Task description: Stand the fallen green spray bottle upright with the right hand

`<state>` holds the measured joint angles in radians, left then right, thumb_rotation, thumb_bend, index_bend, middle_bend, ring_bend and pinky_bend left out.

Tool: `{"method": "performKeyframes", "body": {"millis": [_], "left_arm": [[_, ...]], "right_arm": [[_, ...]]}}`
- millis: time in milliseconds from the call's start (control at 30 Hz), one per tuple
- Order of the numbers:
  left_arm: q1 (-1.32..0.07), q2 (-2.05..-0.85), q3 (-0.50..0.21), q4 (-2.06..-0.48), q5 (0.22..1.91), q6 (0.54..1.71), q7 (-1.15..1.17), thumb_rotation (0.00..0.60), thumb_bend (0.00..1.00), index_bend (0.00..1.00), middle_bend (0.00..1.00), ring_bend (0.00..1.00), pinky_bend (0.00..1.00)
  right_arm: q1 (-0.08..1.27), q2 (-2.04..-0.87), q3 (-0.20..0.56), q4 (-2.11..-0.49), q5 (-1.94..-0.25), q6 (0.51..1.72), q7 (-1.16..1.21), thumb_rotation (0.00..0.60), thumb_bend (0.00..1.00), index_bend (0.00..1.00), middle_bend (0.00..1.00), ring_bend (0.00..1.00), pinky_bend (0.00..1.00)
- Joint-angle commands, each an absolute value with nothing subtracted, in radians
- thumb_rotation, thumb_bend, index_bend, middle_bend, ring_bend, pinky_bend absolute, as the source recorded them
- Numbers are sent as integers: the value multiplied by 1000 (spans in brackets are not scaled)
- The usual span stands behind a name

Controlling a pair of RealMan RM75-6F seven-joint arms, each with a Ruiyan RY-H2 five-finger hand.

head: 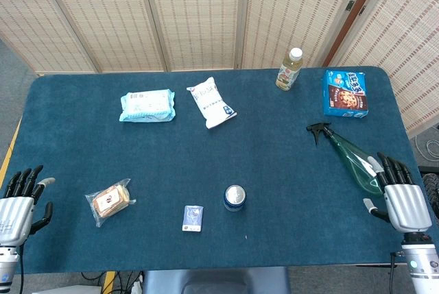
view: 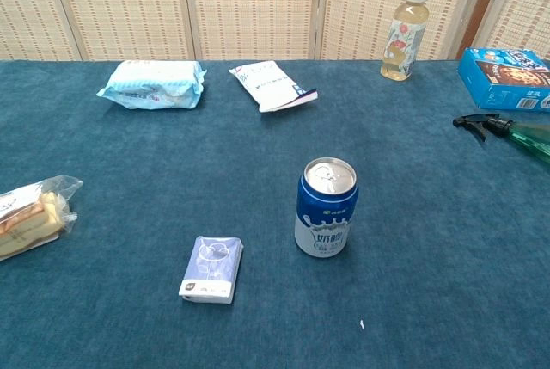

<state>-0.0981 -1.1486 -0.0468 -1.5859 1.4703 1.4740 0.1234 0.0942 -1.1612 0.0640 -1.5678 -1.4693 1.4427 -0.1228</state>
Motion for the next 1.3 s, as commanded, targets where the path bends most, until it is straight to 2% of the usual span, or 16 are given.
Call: {"method": "performKeyframes", "body": {"millis": [33,567,933,1300], "left_arm": [[-99,-1149,-48,-1584,1469,1474,121,600,505,223,71,0,0],[-102,-1153,-48,-1565,1473,1469,97,600,505,223,71,0,0],[-125,-1175,-52,-1545,1469,1436,104,600,504,223,71,0,0],[-127,-1190,-52,-1520,1454,1427,88,600,505,222,71,0,0]], "right_arm": [[96,-1163,65,-1568,-1468,1440,-127,600,183,19,7,0,105],[117,-1173,78,-1550,-1436,1401,-127,600,183,19,7,0,105],[182,-1247,107,-1397,-1369,1281,-63,600,182,18,7,0,105],[201,-1304,93,-1290,-1374,1248,-25,600,183,19,8,0,105]]}}
